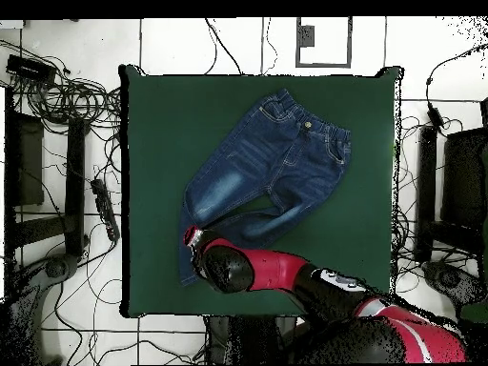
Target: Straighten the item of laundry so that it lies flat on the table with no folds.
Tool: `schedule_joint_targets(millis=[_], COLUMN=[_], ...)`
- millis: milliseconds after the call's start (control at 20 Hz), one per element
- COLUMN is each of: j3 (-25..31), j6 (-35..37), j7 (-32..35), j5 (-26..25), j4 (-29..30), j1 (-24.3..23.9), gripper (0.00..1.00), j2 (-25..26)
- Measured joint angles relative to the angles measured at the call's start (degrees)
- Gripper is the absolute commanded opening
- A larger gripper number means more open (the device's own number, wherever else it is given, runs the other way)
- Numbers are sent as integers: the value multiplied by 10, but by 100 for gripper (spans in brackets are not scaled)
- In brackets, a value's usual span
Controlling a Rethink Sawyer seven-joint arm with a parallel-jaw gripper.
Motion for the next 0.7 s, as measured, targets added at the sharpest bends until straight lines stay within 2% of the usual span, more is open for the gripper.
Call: schedule_joint_targets(millis=[350,700], j3=[0,0], j6=[-1,-21], j7=[1,2], j5=[37,91], j4=[8,17], j1=[12,48], gripper=[0,0], j2=[-11,-39])
